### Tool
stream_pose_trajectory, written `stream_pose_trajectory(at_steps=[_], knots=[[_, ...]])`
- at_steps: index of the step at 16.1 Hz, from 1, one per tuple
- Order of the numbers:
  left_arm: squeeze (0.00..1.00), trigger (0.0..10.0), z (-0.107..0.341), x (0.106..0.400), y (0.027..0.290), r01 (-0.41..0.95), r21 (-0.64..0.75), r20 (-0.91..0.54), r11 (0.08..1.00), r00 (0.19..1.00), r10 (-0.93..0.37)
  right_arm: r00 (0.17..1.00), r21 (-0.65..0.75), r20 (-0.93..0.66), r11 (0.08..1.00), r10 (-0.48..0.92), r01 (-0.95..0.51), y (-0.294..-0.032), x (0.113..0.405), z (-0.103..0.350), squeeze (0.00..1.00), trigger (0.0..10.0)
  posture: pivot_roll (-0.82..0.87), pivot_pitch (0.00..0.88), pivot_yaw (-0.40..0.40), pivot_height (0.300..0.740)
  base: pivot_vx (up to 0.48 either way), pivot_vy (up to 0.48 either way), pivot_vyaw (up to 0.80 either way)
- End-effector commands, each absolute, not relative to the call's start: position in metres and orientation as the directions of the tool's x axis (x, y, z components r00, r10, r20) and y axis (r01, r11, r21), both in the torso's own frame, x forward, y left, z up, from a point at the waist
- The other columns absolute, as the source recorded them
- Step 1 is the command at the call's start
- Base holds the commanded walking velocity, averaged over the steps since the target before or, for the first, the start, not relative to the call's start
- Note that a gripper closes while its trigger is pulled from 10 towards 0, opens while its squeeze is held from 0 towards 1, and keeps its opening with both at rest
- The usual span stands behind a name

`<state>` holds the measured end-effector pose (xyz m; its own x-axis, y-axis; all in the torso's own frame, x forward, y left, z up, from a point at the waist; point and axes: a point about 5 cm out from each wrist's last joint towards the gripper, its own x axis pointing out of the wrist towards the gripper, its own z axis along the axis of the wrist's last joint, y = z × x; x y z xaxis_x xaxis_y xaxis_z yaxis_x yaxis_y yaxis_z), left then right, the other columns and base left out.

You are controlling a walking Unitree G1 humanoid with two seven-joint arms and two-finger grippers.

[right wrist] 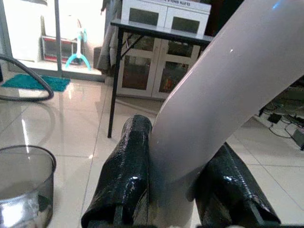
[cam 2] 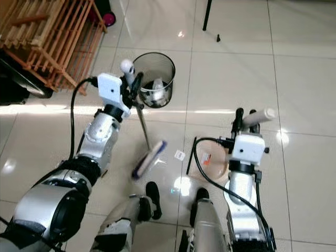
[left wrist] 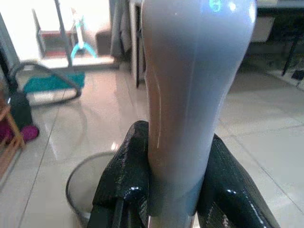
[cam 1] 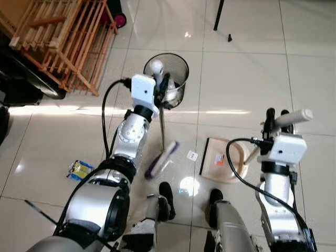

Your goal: Sweep floor

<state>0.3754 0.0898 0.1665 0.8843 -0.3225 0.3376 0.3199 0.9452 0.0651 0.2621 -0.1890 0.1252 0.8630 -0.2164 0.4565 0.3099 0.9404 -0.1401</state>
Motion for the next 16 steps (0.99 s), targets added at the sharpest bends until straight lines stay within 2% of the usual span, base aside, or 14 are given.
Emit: stream_pose_trajectory(at_steps=[1, 6, 7, 14, 16], knots=[[0.0, 10.0, 0.145, 0.373, 0.091, 0.288, -0.025, 0.233, 0.957, 0.933, -0.275, 0.891, -0.179, 0.404, 0.937, -0.207, 0.299, -0.188, 0.255, 0.115, 0.0, 10.0, -0.12, 0.432, 0.157, 0.74, 0.0, 0.0, 0.0], [0.0, 10.0, 0.143, 0.38, 0.097, 0.225, -0.178, 0.163, 0.958, 0.967, -0.197, 0.9, -0.158, 0.383, 0.945, -0.209, 0.286, -0.174, 0.253, 0.115, 0.0, 10.0, -0.11, 0.435, 0.16, 0.74, 0.0, 0.0, 0.0], [0.0, 10.0, 0.144, 0.381, 0.097, 0.23, -0.172, 0.166, 0.958, 0.965, -0.202, 0.9, -0.154, 0.383, 0.947, -0.206, 0.283, -0.173, 0.253, 0.115, 0.0, 10.0, -0.11, 0.435, 0.161, 0.74, 0.0, 0.0, 0.0], [0.0, 10.0, 0.174, 0.388, 0.071, 0.44, -0.168, 0.24, 0.882, 0.886, -0.397, 0.912, -0.134, 0.368, 0.96, -0.181, 0.245, -0.157, 0.247, 0.113, 0.0, 10.0, -0.11, 0.417, 0.163, 0.74, 0.0, 0.0, 0.0], [0.0, 10.0, 0.186, 0.387, 0.052, 0.523, -0.28, 0.306, 0.805, 0.843, -0.442, 0.915, -0.142, 0.361, 0.96, -0.178, 0.243, -0.156, 0.245, 0.111, 0.0, 10.0, -0.11, 0.405, 0.158, 0.74, 0.0, 0.0, 0.0]])
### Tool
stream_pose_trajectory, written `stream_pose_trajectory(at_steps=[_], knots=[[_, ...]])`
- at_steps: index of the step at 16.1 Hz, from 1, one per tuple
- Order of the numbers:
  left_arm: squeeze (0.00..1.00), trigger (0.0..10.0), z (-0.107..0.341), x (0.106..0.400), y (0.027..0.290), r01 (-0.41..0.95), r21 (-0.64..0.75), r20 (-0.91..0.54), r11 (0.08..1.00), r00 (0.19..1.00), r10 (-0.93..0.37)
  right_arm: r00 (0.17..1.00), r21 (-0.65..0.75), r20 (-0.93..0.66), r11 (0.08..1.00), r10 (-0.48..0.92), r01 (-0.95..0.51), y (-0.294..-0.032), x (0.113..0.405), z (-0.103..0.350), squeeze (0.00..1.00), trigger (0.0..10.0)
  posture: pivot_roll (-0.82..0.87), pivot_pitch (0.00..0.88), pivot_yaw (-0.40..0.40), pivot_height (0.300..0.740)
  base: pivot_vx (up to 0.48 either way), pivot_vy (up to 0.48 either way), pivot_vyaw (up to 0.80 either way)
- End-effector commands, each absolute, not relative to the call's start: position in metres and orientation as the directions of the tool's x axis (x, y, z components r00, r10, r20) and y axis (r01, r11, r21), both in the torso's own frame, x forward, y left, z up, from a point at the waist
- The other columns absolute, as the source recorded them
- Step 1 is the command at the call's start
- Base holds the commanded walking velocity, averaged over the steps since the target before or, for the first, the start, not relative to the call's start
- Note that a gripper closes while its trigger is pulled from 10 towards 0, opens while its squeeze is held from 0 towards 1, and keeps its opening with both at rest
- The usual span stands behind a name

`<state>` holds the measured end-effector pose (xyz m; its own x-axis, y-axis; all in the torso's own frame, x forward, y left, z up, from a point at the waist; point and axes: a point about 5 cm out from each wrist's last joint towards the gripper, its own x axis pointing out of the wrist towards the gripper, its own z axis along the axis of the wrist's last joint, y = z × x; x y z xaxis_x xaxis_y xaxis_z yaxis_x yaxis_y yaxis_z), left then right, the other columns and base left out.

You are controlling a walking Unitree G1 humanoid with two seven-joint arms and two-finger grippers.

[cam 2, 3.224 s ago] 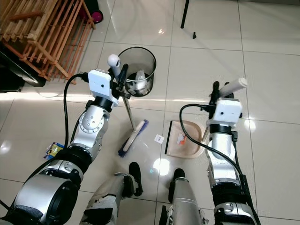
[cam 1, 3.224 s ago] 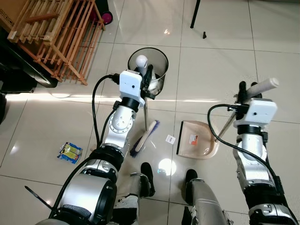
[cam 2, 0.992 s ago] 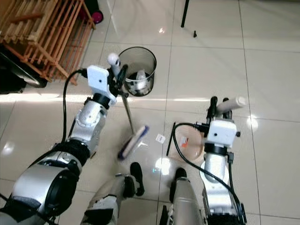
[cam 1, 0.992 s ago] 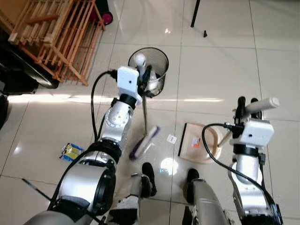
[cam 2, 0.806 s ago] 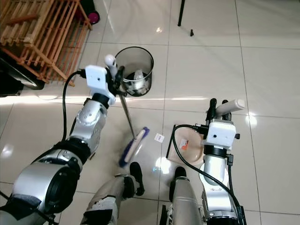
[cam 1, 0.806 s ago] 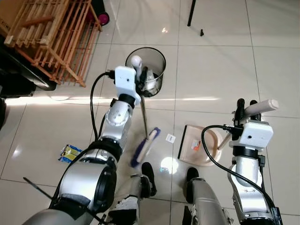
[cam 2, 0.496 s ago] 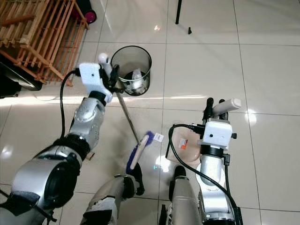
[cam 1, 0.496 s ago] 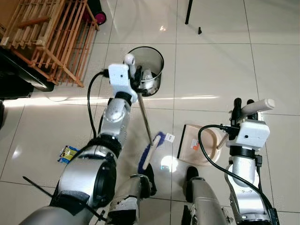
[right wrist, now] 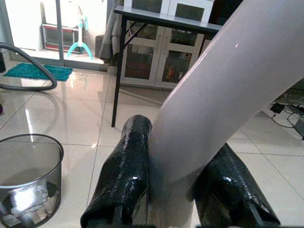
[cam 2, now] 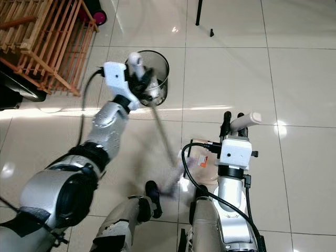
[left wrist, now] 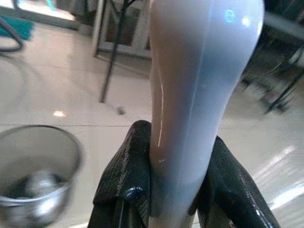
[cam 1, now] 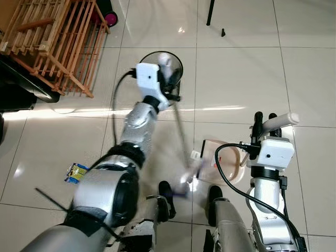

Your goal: Sweep floor

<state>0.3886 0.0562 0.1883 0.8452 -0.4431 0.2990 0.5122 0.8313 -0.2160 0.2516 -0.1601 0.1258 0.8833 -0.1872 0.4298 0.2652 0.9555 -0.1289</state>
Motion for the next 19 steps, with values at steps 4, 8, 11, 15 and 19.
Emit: stream_pose_trajectory(at_steps=[4, 8, 11, 15, 19], knots=[[0.0, 10.0, 0.22, 0.388, 0.041, 0.653, -0.299, 0.474, 0.696, 0.735, -0.485, 0.92, -0.153, 0.354, 0.961, -0.166, 0.232, -0.157, 0.251, 0.109, 0.0, 10.0, -0.08, 0.389, 0.152, 0.74, 0.0, 0.0, 0.0], [0.0, 10.0, 0.248, 0.382, 0.065, 0.682, 0.126, 0.551, 0.72, 0.556, -0.622, 0.921, -0.155, 0.354, 0.961, -0.163, 0.23, -0.159, 0.259, 0.109, 0.0, 10.0, -0.05, 0.375, 0.148, 0.74, 0.0, 0.0, 0.0], [0.0, 10.0, 0.266, 0.375, 0.085, 0.628, 0.312, 0.584, 0.713, 0.465, -0.665, 0.92, -0.153, 0.356, 0.961, -0.164, 0.231, -0.159, 0.261, 0.108, 0.0, 10.0, -0.04, 0.369, 0.146, 0.74, 0.0, 0.0, 0.0], [0.0, 10.0, 0.241, 0.372, 0.084, 0.568, 0.311, 0.564, 0.762, 0.535, -0.629, 0.92, -0.147, 0.357, 0.963, -0.162, 0.227, -0.157, 0.258, 0.106, 0.0, 10.0, -0.04, 0.372, 0.148, 0.74, 0.0, 0.0, 0.0], [0.0, 10.0, 0.208, 0.371, 0.068, 0.537, 0.303, 0.458, 0.788, 0.643, -0.614, 0.918, -0.141, 0.354, 0.96, -0.179, 0.241, -0.157, 0.252, 0.104, 0.0, 10.0, -0.05, 0.391, 0.166, 0.74, 0.0, 0.0, 0.0]])
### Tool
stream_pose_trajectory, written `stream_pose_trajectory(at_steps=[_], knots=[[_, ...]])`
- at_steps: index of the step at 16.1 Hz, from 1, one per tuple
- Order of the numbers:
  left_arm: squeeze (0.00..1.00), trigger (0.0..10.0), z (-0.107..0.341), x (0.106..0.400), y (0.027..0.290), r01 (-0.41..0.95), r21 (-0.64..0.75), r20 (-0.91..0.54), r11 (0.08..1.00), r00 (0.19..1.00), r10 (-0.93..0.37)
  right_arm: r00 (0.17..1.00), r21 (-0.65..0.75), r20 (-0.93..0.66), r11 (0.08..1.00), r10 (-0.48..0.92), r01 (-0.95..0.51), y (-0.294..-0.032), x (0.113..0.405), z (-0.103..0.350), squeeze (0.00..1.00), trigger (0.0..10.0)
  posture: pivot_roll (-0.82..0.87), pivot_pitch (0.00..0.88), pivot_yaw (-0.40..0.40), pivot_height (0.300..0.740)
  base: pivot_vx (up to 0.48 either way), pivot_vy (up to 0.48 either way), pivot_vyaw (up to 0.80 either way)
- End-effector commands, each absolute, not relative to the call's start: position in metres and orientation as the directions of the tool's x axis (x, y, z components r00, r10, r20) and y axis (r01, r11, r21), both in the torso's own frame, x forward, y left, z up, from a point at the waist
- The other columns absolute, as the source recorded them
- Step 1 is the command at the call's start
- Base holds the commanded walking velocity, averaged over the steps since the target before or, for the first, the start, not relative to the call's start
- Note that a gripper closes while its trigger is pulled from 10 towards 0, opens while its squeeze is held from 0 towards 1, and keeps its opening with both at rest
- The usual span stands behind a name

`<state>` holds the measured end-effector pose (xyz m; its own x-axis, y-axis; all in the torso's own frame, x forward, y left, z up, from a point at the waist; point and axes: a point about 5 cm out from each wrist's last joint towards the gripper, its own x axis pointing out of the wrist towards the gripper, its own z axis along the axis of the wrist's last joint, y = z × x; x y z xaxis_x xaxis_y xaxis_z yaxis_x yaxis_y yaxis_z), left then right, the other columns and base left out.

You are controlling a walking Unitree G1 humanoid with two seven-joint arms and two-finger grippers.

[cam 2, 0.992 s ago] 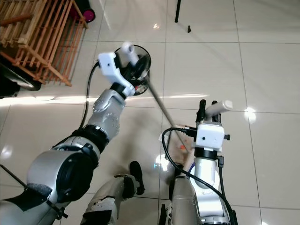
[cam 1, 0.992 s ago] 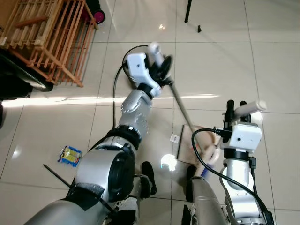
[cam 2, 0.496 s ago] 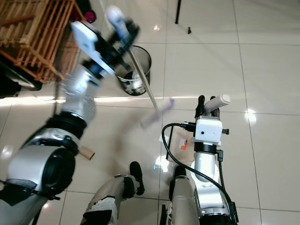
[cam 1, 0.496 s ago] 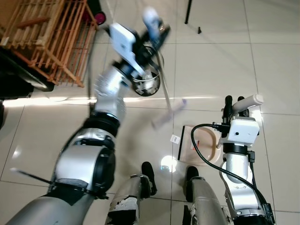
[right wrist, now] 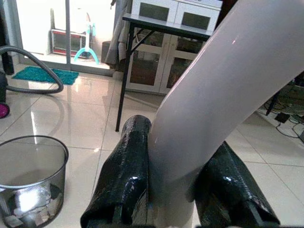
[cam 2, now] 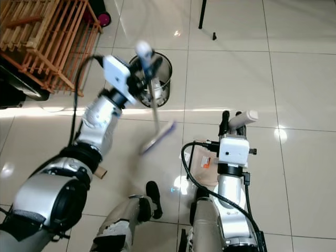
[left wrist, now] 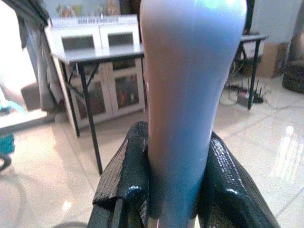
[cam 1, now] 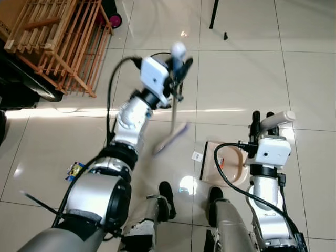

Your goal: Sweep floor

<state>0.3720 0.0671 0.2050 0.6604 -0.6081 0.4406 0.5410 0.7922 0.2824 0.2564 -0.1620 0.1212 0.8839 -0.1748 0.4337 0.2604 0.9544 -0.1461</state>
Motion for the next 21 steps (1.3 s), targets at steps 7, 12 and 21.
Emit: stream_pose_trajectory(at_steps=[7, 12, 21], knots=[[0.0, 10.0, 0.181, 0.37, 0.06, 0.455, 0.173, 0.4, 0.874, 0.778, -0.484, 0.916, -0.13, 0.349, 0.958, -0.196, 0.255, -0.15, 0.237, 0.104, 0.0, 10.0, -0.1, 0.413, 0.18, 0.74, 0.0, 0.0, 0.0], [0.0, 10.0, 0.168, 0.376, 0.066, 0.402, -0.058, 0.323, 0.914, 0.874, -0.364, 0.925, -0.126, 0.331, 0.962, -0.188, 0.24, -0.143, 0.232, 0.1, 0.0, 10.0, -0.09, 0.416, 0.184, 0.74, 0.0, 0.0, 0.0], [0.0, 10.0, 0.178, 0.382, 0.057, 0.437, -0.24, 0.328, 0.867, 0.877, -0.351, 0.929, -0.131, 0.316, 0.961, -0.191, 0.242, -0.142, 0.223, 0.098, 0.0, 10.0, -0.11, 0.412, 0.189, 0.74, 0.0, 0.0, 0.0]])
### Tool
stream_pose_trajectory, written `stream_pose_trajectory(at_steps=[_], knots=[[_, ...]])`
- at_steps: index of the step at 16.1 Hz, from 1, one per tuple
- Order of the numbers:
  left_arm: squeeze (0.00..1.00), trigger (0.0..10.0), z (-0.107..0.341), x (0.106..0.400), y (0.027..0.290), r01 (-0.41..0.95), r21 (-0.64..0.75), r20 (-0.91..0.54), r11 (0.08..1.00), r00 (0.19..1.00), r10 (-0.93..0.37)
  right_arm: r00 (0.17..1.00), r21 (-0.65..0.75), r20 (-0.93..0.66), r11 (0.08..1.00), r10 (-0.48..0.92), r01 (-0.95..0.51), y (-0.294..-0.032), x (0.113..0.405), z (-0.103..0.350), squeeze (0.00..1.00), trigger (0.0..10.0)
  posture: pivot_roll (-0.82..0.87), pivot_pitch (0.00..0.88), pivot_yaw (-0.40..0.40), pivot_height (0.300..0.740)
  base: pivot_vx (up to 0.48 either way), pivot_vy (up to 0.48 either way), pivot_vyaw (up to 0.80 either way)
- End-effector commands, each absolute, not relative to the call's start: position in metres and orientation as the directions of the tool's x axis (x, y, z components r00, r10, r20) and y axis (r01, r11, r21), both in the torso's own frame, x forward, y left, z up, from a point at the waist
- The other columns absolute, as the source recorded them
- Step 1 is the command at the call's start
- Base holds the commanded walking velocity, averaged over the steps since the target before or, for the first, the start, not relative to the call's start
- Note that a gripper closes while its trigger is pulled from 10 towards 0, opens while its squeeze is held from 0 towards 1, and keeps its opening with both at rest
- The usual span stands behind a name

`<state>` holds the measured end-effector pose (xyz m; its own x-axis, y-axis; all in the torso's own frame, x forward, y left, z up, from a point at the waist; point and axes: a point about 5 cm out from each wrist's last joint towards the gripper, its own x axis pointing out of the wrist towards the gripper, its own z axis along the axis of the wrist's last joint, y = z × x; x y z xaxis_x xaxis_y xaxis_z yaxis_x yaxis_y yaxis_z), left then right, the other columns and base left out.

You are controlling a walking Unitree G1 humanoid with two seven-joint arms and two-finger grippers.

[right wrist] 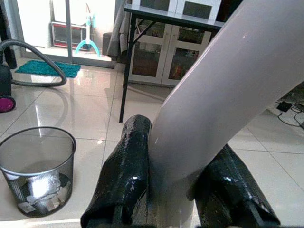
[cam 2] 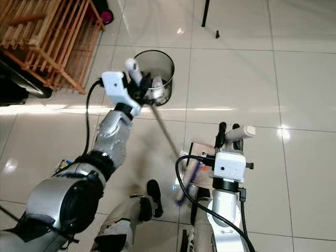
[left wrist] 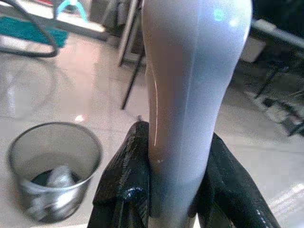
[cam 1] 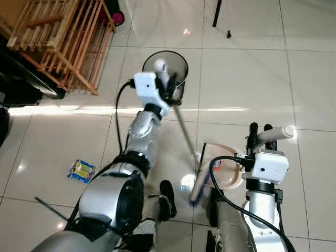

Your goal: Sweep floor

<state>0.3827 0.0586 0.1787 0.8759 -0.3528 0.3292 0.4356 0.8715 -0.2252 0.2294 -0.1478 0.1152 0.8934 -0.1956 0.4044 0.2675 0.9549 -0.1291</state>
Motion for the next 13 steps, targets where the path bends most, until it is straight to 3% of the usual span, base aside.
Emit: stream_pose_trajectory(at_steps=[1, 3, 5, 7, 9, 11, 13], knots=[[0.0, 10.0, 0.186, 0.383, 0.054, 0.479, -0.225, 0.361, 0.848, 0.85, -0.384, 0.93, -0.133, 0.315, 0.961, -0.191, 0.242, -0.142, 0.223, 0.098, 0.0, 10.0, -0.11, 0.409, 0.187, 0.74, 0.0, 0.0, 0.0], [0.0, 10.0, 0.201, 0.382, 0.048, 0.563, -0.108, 0.416, 0.819, 0.774, -0.477, 0.928, -0.136, 0.318, 0.96, -0.193, 0.246, -0.145, 0.226, 0.099, 0.0, 10.0, -0.1, 0.407, 0.183, 0.74, 0.0, 0.0, 0.0], [0.0, 10.0, 0.217, 0.379, 0.06, 0.591, 0.097, 0.488, 0.801, 0.673, -0.556, 0.904, -0.132, 0.362, 0.948, -0.227, 0.291, -0.161, 0.233, 0.113, 0.0, 10.0, -0.07, 0.402, 0.177, 0.74, 0.0, 0.0, 0.0], [0.0, 10.0, 0.221, 0.378, 0.069, 0.582, 0.158, 0.504, 0.798, 0.647, -0.572, 0.887, -0.118, 0.385, 0.94, -0.254, 0.321, -0.173, 0.236, 0.121, 0.0, 10.0, -0.06, 0.397, 0.178, 0.74, 0.0, 0.0, 0.0], [0.0, 10.0, 0.224, 0.376, 0.098, 0.539, 0.233, 0.519, 0.809, 0.635, -0.572, 0.87, -0.104, 0.389, 0.924, -0.304, 0.369, -0.193, 0.242, 0.124, 0.0, 10.0, -0.02, 0.368, 0.177, 0.74, 0.0, 0.0, 0.0], [0.0, 10.0, 0.21, 0.358, 0.12, 0.552, 0.277, 0.512, 0.786, 0.608, -0.607, 0.887, -0.084, 0.324, 0.923, -0.331, 0.375, -0.188, 0.251, 0.105, 0.0, 10.0, 0.02, 0.328, 0.164, 0.74, 0.0, 0.0, 0.0], [0.0, 10.0, 0.191, 0.335, 0.136, 0.524, 0.251, 0.496, 0.814, 0.652, -0.573, 0.883, -0.003, 0.303, 0.926, -0.359, 0.377, -0.175, 0.265, 0.104, 0.0, 10.0, 0.06, 0.299, 0.146, 0.74, 0.0, 0.0, 0.0]])
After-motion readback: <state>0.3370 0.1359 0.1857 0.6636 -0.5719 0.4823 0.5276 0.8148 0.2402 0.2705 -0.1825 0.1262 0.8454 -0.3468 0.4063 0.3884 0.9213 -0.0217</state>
